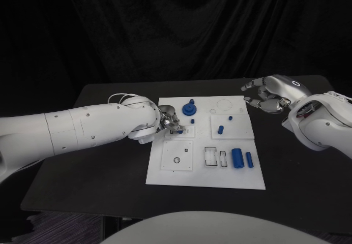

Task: Assemble the parts on the task board

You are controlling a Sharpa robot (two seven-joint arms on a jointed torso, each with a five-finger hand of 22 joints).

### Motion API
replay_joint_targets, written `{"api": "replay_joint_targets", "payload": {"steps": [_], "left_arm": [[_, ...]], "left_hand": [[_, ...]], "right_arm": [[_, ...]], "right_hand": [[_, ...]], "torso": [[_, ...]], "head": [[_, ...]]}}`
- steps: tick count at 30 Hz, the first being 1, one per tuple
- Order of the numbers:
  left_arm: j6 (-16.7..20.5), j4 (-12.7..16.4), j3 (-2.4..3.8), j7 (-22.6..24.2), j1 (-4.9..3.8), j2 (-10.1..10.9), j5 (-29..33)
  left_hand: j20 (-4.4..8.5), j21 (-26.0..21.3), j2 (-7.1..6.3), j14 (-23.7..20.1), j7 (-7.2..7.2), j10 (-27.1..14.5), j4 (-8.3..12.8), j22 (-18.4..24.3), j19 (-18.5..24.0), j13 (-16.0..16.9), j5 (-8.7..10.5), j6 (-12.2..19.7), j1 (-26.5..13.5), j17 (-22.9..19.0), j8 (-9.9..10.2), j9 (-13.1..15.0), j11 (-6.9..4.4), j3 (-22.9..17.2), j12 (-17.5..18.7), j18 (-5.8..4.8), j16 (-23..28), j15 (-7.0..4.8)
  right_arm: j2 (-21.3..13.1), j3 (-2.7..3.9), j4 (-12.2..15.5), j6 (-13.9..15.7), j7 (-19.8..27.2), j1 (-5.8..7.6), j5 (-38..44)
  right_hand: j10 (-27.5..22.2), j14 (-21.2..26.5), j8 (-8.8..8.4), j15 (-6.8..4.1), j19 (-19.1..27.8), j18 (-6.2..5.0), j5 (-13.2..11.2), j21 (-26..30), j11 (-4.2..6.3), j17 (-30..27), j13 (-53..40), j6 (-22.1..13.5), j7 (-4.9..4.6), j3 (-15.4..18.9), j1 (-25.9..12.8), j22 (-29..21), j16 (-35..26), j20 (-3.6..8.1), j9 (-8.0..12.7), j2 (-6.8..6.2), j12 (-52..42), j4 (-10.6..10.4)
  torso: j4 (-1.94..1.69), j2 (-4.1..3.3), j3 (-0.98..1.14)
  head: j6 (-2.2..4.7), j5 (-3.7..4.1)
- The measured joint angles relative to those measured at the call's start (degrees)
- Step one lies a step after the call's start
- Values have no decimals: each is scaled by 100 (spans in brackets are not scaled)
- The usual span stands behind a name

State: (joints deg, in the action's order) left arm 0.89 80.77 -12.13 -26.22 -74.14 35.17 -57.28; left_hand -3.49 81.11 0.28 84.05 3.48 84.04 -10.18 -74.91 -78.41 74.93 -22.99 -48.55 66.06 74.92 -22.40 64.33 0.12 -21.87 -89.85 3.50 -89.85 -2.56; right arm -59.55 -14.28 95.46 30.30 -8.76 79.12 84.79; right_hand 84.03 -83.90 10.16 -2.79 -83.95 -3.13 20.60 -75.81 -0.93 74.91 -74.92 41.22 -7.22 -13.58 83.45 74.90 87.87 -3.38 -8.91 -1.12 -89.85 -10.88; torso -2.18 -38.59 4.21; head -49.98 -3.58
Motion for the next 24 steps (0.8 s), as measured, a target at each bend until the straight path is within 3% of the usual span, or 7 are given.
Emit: {"api": "replay_joint_targets", "payload": {"steps": [18, 24], "left_arm": [[363, 39, -6, 297, 48, 77, -1], [385, 31, -4, 316, 102, 77, -1]], "left_hand": [[0, -47, 0, 0, 12, 0, 63, 0, 41, 0, 11, -10, 0, 0, 23, 42, 0, -94, 0, 0, 0, 0], [0, -47, 0, 0, 22, 0, 63, 0, 41, 0, 12, -19, 0, 0, 24, 45, 0, -95, 0, 0, 0, 0]], "right_arm": [[-19, 0, 4, -75, -38, -9, -1], [-20, 0, 5, -100, -53, -13, -1]], "right_hand": [[0, 0, 0, 0, 0, 0, 0, 28, 0, 0, 0, 21, 21, -2, 0, 0, 0, 0, -1, 0, 0, -2], [0, 0, 0, 0, 0, 0, 0, 28, 0, 0, 0, 20, 21, -2, 0, 0, -43, 0, 5, 0, 0, -3]], "torso": [[-6, -7, -1], [-1, -7, 0]], "head": [[-2, 8], [-2, -5]]}}
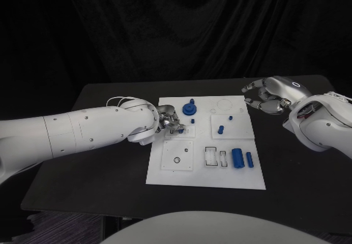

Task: Assemble the parts on the task board

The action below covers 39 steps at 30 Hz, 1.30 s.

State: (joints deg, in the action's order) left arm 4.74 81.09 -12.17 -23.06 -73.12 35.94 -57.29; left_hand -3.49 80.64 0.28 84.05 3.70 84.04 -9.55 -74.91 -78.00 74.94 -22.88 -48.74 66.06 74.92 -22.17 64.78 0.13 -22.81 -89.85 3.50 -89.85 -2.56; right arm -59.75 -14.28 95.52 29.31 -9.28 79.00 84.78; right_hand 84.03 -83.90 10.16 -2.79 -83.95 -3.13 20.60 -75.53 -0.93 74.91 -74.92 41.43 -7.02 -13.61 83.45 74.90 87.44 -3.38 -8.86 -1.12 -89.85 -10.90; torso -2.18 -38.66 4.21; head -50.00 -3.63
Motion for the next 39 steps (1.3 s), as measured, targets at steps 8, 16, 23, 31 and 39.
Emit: {"api": "replay_joint_targets", "payload": {"steps": [8, 16, 23, 31, 39], "left_arm": [[41, -9, 14, 31, 48, 12, 0], [83, -8, 16, 65, 75, 40, 0], [107, 0, 18, 87, 82, 79, 1], [131, 15, 19, 107, 89, 117, 1], [129, 10, 22, 112, 91, 119, 2]], "left_hand": [[0, 0, 0, 0, -11, 0, 0, 0, 0, 0, 0, -11, 0, 0, 16, 0, 0, 0, 0, 0, 0, 0], [-20, 0, -15, 0, -21, 0, -1, 0, 20, 0, 11, -22, -15, 0, 21, -1, 0, 1, 0, 0, 0, 0], [-20, 0, -33, 0, -11, 0, -1, 0, 20, 0, 11, -32, -34, 0, 20, 10, 0, 1, 0, 1, 0, 0], [-20, -34, -23, 0, -11, 0, -1, 0, 20, 0, -8, -33, -23, 0, 20, 13, 0, 1, 0, 0, 0, 0], [-20, -48, -13, 0, -1, 0, -2, 0, 61, 0, -9, -42, -13, 0, 20, 13, 0, 2, 0, 1, 0, 0]], "right_arm": [[-19, 0, 3, -31, -20, -3, 0], [-24, 0, 4, -53, -34, -5, -1], [-24, 0, 4, -70, -43, -9, -1], [-29, 0, 3, -93, -58, -13, -1], [-29, 0, 2, -116, -69, -18, -1]], "right_hand": [[0, 0, 0, 0, 0, 0, 0, 0, 0, 0, 0, 0, 0, 0, 0, 0, 0, 0, -1, 0, 0, 0], [0, 0, 0, 0, 0, 0, 0, 0, 0, 0, 0, 0, 0, 0, 0, 5, 0, 0, -1, 0, 0, 0], [0, 0, 0, 0, 0, 0, 0, -1, 0, 0, 0, 0, 0, 0, 0, 4, 0, 0, -1, 0, 0, 0], [0, 0, 0, 0, 0, 0, 0, -1, 0, 0, 0, 20, -21, -16, 0, 4, 0, 0, -1, 0, 0, 16], [0, 0, 0, 0, 0, 0, 0, 34, 0, 0, 0, 20, -21, -15, 0, 3, 0, 0, 4, 0, 0, 16]], "torso": [[6, 8, 0], [13, 16, -3], [15, 11, -2], [7, 4, 2], [4, 4, 3]], "head": [[-1, 4], [-1, -4], [-1, -7], [-1, -8], [-1, -12]]}}
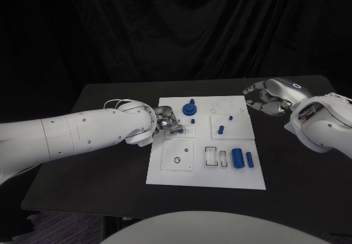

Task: Assemble the parts on the task board

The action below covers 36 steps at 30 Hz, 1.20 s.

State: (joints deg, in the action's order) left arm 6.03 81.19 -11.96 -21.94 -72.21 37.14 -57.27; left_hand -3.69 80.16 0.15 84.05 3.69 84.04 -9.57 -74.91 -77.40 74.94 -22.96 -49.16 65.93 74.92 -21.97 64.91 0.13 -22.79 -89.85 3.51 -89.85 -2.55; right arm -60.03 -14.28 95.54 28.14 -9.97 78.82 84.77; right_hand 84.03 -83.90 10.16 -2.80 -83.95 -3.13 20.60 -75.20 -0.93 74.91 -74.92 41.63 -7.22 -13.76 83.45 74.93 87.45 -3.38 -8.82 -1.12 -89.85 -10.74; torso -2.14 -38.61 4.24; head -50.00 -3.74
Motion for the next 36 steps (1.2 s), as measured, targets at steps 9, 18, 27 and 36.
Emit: {"api": "replay_joint_targets", "payload": {"steps": [9, 18, 27, 36], "left_arm": [[-13, -24, 2, 0, 0, -29, 0], [-18, -37, 5, 2, 3, -41, -3], [-24, -47, 7, 13, 8, -41, -5], [-24, -80, 5, 52, 17, -38, -13]], "left_hand": [[13, -21, 0, 0, 12, 0, 12, 0, 28, 0, 0, -9, 0, 0, 24, 25, 0, -21, 0, 0, 0, 0], [-1, -38, 0, 0, 14, 0, 1, 0, 41, 0, 25, -11, 0, 0, 23, 28, 0, -32, 0, -1, 0, 0], [-21, -63, -10, 0, 0, 0, -64, 0, 61, 0, 236, 3, -132, 0, 114, 34, 0, 4, 0, 0, 0, 0], [-41, -105, -124, 0, 41, 0, -366, 0, 81, 0, 536, -42, -394, 0, 257, 55, 0, 303, 0, -1, 0, 0]], "right_arm": [[0, 0, 0, -20, -9, -3, 0], [-2, 0, 2, -38, -20, -4, 0], [-2, 0, -8, -57, -29, -5, -1], [-3, 0, -10, -84, -42, -5, -1]], "right_hand": [[0, 0, 0, 0, 0, 0, 0, 0, 0, 0, 0, 20, 20, 0, 0, 0, 0, 0, 0, 0, 0, 0], [0, 0, 0, 0, 0, 0, 0, 0, 0, 0, 0, 20, 20, -16, 0, -1, -24, 0, 5, 0, 0, 16], [0, 0, 0, 0, 0, 0, 0, 21, 0, 0, 0, 20, 20, -16, 0, -1, -24, 0, 5, 0, 0, 16], [0, 0, 0, 0, 0, 0, 0, 21, 0, 0, 0, 20, 20, -32, 0, -1, -24, 0, 5, 0, 0, 0]], "torso": [[2, 1, 1], [8, 1, 1], [8, 1, 3], [4, 2, 3]], "head": [[0, -1], [0, -12], [0, -18], [0, -15]]}}
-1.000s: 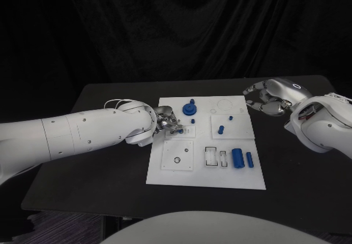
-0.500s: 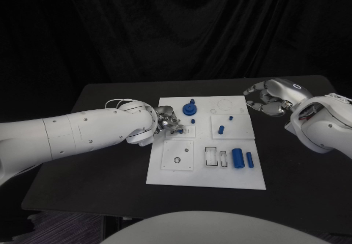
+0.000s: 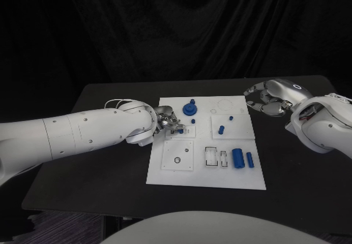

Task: Assemble the parts on the task board

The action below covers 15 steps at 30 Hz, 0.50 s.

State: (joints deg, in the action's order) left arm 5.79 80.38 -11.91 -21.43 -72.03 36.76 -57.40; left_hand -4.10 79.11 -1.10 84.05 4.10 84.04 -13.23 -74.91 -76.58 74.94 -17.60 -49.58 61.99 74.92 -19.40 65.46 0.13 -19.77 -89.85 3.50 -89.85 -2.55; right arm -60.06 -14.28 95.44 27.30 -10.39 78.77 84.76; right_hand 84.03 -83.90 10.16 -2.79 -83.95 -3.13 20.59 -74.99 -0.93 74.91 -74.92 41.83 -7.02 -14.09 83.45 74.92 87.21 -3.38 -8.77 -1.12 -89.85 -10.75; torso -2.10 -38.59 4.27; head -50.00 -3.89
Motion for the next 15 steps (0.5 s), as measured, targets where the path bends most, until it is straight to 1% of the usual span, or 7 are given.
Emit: {"api": "replay_joint_targets", "payload": {"steps": [1, 4, 6, 11, 14, 15], "left_arm": [[0, -2, 0, 6, 1, 1, -1], [0, -5, -1, 21, 2, 2, -2], [0, -6, -2, 33, 4, 5, -3], [0, -7, -2, 55, 7, 12, -5], [0, -8, -3, 67, 8, 17, -5], [0, -9, -3, 72, 9, 17, -5]], "left_hand": [[0, 0, -13, 0, 0, 0, -6, 0, 0, 0, 0, 0, -13, 0, 0, -1, 0, 6, 0, 0, 0, 0], [0, 0, 9, 0, 21, 0, -38, 0, 0, 0, 33, -21, -36, 0, 2, -3, 0, 38, 0, 0, 0, 0], [0, 0, 9, 0, 0, 0, -48, 0, 0, 0, 37, -39, -36, 0, 7, -4, 0, 49, 0, 0, 0, 0], [0, 0, 9, 0, 0, 0, -66, 0, 0, 0, 66, -39, -36, 0, 10, -4, 0, 67, 0, 0, 0, 0], [0, -22, 23, 0, 1, 0, -110, 0, 0, 0, 141, -40, -51, 0, 50, -4, 0, 110, 0, 1, 0, 0], [0, -22, 28, 0, 22, 0, -142, 0, 0, 0, 201, -61, -90, 0, 78, -4, 0, 143, 0, 0, 0, 0]], "right_arm": [[0, 0, 0, -3, -2, 0, 0], [-1, 0, -1, -10, -6, -1, 0], [-1, 0, -1, -15, -9, -2, 0], [-2, 0, -2, -27, -17, -6, 0], [-2, 0, -3, -34, -23, -10, 0], [-2, 0, -3, -35, -25, -11, 0]], "right_hand": [[0, 0, 0, 0, 0, 0, 0, 0, 0, 0, 0, 0, 0, 0, 0, 0, 0, 0, 0, 0, 0, 0], [0, 0, 0, 0, 0, 0, 0, 0, 0, 0, 0, 0, 0, 0, 0, 0, 0, 0, 0, 0, 0, 0], [0, 0, 0, 0, 0, 0, 0, 0, 0, 0, 0, 0, 0, 0, 0, 0, 0, 0, 0, 0, 0, 0], [0, 0, 0, 0, 0, 0, 0, 0, 0, 0, 0, 0, 0, 0, 0, 0, 0, 0, 0, 0, 0, 0], [0, 0, 0, 0, 0, 0, 0, 0, 0, 0, 0, 0, 0, 0, 0, -1, 0, 0, 0, 0, 0, 0], [0, 0, 0, 0, 0, 0, 0, 0, 0, 0, 0, 0, 0, 0, 0, 0, 0, 0, 0, 0, 0, 0]], "torso": [[-1, 0, 0], [-1, 1, -1], [-1, 1, -1], [1, 1, -1], [2, 0, -1], [2, 0, -1]], "head": [[0, 0], [0, 1], [0, 1], [0, -2], [0, -4], [0, -5]]}}
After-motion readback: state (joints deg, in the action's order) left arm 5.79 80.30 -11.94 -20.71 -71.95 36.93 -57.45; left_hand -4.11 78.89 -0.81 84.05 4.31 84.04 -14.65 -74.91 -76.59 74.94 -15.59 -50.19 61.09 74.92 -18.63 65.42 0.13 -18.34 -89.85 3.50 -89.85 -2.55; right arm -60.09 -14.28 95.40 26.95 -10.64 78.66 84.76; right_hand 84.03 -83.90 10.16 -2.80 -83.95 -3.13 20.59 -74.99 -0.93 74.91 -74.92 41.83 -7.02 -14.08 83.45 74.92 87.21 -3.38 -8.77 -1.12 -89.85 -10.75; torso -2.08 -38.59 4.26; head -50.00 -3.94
